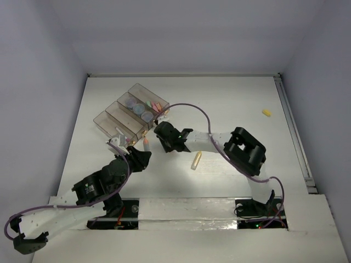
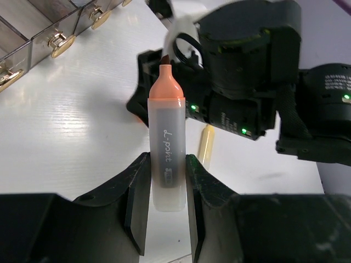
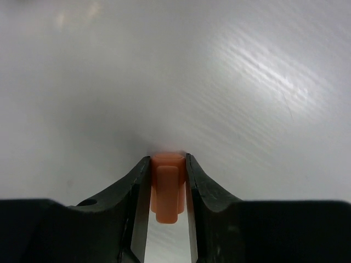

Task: Sort the stationery into containers
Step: Close the pen cap on the pen.

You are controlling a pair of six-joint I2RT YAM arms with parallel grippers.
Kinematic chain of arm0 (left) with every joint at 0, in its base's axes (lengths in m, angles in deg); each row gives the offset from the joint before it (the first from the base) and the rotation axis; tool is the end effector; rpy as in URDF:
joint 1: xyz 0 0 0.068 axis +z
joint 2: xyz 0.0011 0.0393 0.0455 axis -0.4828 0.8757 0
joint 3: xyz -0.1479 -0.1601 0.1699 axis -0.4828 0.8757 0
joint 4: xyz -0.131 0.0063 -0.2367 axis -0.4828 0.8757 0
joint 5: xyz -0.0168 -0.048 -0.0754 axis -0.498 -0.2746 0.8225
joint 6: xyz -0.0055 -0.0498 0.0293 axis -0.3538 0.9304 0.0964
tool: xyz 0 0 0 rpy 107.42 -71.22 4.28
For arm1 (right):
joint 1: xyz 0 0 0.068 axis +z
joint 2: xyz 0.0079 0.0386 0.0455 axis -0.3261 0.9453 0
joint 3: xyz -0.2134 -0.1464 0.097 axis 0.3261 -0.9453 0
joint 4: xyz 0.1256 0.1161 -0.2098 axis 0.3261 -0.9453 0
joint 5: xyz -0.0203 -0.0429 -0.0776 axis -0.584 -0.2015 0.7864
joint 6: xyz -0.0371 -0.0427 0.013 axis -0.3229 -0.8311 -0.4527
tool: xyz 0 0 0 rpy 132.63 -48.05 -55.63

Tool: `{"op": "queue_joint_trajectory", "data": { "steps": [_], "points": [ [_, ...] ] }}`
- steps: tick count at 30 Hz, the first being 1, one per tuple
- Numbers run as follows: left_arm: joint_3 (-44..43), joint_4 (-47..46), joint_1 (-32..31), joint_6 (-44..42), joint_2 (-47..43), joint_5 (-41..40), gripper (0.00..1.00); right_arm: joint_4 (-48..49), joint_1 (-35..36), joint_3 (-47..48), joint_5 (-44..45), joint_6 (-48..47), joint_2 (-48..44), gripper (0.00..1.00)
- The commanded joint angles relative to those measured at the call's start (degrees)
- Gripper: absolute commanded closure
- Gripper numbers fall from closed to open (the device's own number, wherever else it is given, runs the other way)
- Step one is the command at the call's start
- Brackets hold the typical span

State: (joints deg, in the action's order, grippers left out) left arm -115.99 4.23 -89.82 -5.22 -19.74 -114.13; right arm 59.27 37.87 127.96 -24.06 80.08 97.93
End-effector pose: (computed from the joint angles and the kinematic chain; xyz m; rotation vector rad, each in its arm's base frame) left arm 0.0777 -0.0923 0.2691 -0.2078 1.8344 -0.8166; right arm 0.2625 0.3781 0.1539 -0.6696 2.3354 0.1847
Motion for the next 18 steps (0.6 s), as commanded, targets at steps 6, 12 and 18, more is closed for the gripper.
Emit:
{"op": "queue_joint_trajectory", "data": {
  "steps": [6,12,18],
  "points": [
    [-0.9,-5.4,0.3,-2.4,-2.7,2.9,1.00,13.1,-8.0,-17.3,-14.8,2.5,-24.8,0.89],
    [-2.6,-11.0,0.3,-4.3,-0.9,5.1,1.00,38.7,-16.9,-28.6,-34.4,12.0,-39.4,0.88],
    [-5.5,-19.0,0.3,-7.5,6.6,9.6,1.00,64.2,-22.4,-33.1,-47.0,27.3,-41.2,0.89]
  ]
}}
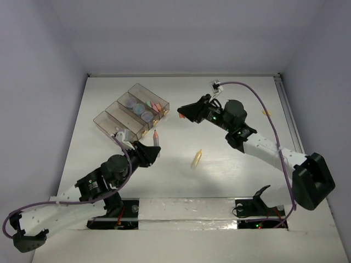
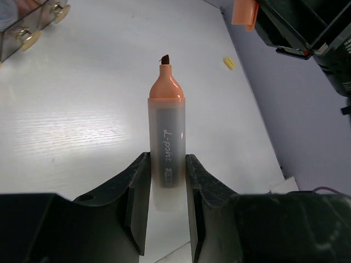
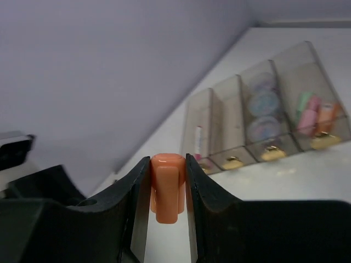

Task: Sort the stationery into containers
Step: Close the pen cap on the pen.

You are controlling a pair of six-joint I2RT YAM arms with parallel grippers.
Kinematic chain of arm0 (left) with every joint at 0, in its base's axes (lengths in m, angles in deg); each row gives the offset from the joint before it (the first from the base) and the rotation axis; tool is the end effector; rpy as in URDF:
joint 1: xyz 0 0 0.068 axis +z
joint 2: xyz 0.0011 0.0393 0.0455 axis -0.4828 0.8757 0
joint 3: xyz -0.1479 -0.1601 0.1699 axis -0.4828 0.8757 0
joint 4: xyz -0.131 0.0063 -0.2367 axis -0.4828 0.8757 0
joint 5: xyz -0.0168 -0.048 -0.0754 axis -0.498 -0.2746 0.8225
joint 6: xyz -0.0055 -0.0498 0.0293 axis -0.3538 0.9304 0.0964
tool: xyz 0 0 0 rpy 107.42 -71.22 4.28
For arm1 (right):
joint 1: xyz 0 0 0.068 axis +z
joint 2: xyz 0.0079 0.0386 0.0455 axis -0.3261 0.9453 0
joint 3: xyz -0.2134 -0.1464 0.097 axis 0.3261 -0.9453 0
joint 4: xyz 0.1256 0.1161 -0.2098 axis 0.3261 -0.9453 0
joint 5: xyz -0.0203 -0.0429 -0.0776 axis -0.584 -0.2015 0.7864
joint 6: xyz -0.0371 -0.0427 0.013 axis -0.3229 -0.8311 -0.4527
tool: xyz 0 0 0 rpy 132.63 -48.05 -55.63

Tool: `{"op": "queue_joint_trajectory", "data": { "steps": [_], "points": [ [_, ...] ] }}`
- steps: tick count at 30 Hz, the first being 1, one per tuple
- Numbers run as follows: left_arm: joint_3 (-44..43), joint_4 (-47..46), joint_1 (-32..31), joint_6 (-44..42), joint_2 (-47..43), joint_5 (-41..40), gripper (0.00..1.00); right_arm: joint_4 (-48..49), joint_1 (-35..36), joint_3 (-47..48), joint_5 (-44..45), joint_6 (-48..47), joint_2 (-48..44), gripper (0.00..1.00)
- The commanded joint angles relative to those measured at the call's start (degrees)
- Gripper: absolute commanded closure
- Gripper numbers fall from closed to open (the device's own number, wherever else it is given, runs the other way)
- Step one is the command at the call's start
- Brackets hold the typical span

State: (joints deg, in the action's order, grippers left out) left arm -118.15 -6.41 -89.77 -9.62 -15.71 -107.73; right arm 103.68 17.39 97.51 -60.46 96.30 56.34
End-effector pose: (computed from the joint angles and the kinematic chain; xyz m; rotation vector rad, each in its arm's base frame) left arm 0.0816 -0.1072 0.2947 -0.1058 1.7397 -0.9653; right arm 0.2597 0.2072 0.3261 -0.2901 1.6254 1.2037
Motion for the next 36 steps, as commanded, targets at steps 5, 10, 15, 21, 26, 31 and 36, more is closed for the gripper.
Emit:
{"op": "queue_joint_trajectory", "data": {
  "steps": [5,10,15,21,26,31,36],
  "points": [
    [-5.5,-19.8,0.3,-7.9,6.9,9.5,1.00,49.9,-4.9,-4.4,-19.1,29.2,7.1,0.89],
    [-9.3,-23.6,0.3,-9.5,10.9,15.0,1.00,70.0,-6.6,-1.1,-19.8,48.7,17.6,0.88],
    [-10.1,-25.3,0.3,-8.6,11.9,16.9,1.00,69.9,-6.6,-0.8,-19.0,46.3,18.0,0.88],
    [-10.0,-26.7,0.3,-7.0,14.0,17.6,1.00,69.9,-6.6,-0.5,-18.4,45.9,16.0,0.88],
    [-10.0,-26.9,0.3,-5.6,16.7,17.1,1.00,69.9,-6.6,-1.6,-17.5,45.3,12.9,0.89],
    [-11.4,-28.3,1.4,-6.3,19.2,18.3,1.00,70.0,-6.6,-2.6,-16.8,45.3,11.3,0.89],
    [-11.9,-30.8,1.9,-6.9,20.3,19.3,1.00,70.0,-6.6,-3.1,-16.5,45.3,9.7,0.89]
  ]
}}
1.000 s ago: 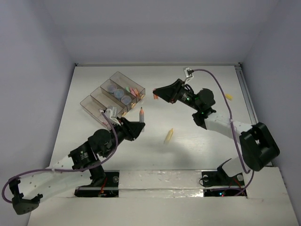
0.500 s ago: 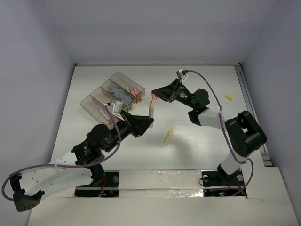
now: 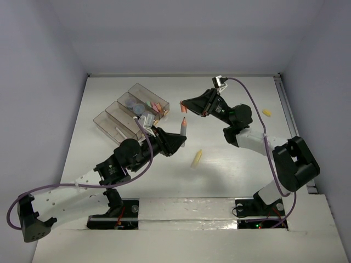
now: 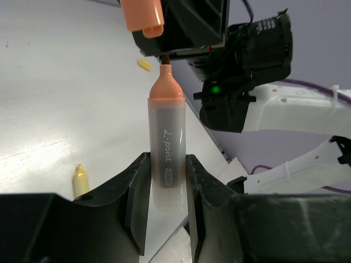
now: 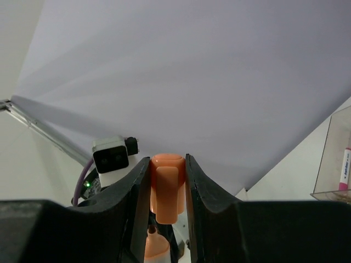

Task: Sort the stationery into containers
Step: Close the pen cap on the pen.

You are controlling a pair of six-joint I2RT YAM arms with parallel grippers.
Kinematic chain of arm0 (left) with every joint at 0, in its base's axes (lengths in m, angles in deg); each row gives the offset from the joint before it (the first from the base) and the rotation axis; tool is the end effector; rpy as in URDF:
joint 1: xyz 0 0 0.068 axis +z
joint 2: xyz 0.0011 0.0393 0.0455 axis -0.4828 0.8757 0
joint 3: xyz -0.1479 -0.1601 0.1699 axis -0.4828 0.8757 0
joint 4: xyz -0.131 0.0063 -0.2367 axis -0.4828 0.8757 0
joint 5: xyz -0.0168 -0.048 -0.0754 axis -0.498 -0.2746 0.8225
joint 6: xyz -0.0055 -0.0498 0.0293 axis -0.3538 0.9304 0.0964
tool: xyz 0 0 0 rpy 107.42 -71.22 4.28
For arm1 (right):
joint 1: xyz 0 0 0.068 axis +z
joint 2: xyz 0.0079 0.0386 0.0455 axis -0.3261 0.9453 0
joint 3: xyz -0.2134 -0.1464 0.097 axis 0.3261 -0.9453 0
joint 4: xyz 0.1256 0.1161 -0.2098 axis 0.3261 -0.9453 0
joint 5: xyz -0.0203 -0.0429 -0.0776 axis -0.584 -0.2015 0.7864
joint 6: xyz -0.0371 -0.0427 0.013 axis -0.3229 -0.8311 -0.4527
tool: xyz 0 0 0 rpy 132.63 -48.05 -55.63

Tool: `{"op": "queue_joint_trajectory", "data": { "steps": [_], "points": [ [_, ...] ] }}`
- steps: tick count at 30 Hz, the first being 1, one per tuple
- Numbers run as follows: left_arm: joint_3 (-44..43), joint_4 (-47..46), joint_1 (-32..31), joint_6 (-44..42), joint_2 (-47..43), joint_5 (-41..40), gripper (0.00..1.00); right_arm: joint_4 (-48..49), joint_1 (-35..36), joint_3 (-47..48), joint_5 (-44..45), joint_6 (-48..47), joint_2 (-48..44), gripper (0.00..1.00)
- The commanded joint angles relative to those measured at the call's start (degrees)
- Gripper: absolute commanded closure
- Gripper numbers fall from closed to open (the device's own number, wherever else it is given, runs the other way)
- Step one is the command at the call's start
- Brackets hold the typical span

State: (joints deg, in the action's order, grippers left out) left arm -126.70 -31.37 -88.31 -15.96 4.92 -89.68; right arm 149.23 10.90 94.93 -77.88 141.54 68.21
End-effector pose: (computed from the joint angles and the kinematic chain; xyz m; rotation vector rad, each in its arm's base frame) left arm 0.1088 -0.1709 0.3458 0.1679 1.5525 -1.2357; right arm 0.2838 0.1909 0.3248 -0.1331 1.3283 1.9782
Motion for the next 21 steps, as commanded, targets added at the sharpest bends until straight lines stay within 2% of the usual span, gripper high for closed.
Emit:
{"op": "queue_joint_trajectory", "data": {
  "steps": [1,6,21],
  "points": [
    [-3.2,-6.4,1.0,-0.8,-0.3,1.2,1.00,24.5,-0.1,-0.6,1.0,0.0,-2.3,0.89],
    [-3.2,-8.9,1.5,-1.8,0.5,1.6,1.00,24.6,-0.1,-1.3,1.4,0.0,-2.7,0.88],
    [-2.9,-9.1,2.6,-0.9,2.4,3.4,1.00,24.4,-0.1,-1.2,2.4,-0.2,-3.7,0.88]
  ]
}}
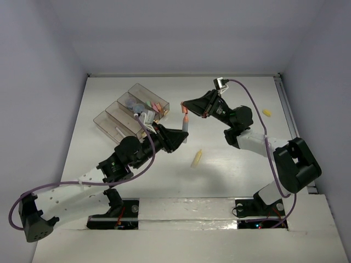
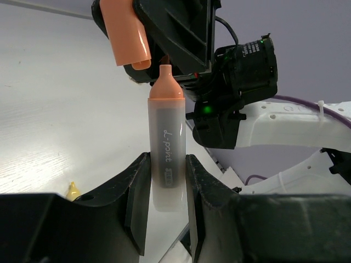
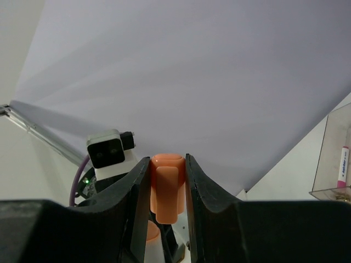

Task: Sort the stationery into containers
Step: Close the pen cap on the pen.

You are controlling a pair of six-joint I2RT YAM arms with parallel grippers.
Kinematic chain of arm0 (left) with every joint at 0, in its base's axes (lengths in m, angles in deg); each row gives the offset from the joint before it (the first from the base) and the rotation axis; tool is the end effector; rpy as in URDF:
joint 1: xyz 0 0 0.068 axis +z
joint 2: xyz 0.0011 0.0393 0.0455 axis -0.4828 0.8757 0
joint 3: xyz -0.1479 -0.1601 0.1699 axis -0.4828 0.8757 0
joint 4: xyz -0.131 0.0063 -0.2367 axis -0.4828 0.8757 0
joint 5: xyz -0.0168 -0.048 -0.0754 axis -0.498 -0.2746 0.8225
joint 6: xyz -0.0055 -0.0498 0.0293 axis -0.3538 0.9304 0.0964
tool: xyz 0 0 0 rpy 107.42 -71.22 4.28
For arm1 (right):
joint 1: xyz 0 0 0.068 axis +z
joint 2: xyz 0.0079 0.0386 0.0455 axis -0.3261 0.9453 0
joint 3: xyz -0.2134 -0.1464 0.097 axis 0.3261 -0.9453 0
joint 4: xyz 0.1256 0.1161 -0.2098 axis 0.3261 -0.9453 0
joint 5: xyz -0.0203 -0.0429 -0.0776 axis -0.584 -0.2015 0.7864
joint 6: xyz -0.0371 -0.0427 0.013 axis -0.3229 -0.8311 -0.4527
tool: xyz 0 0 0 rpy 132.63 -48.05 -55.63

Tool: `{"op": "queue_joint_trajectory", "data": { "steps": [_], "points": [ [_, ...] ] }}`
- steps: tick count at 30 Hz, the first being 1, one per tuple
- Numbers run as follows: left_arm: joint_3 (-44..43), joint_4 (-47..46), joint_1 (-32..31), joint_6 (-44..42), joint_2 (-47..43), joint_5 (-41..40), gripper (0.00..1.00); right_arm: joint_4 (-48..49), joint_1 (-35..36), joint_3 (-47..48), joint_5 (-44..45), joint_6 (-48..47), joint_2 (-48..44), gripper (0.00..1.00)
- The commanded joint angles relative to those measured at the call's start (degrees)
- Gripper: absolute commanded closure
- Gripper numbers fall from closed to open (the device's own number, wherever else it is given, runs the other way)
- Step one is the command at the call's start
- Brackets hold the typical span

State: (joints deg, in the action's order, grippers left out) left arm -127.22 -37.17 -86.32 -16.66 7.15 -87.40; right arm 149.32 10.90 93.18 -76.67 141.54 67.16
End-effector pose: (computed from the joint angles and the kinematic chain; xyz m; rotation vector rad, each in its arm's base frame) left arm 0.1170 -0.1738 0.3535 0.1688 1.4757 -1.2609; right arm 0.2795 0.1876 0.3212 -0.1040 1.3299 1.9713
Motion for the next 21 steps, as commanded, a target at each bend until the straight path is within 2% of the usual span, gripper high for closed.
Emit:
{"op": "queue_joint_trajectory", "data": {
  "steps": [1,21],
  "points": [
    [-2.2,-3.4,0.6,-0.2,0.2,1.2,1.00,24.3,-0.1,0.8,1.1,-0.2,-2.6,0.88],
    [-1.9,-3.1,2.3,0.0,-0.1,2.9,1.00,24.3,-0.1,1.4,1.3,-0.2,-3.2,0.87]
  ]
}}
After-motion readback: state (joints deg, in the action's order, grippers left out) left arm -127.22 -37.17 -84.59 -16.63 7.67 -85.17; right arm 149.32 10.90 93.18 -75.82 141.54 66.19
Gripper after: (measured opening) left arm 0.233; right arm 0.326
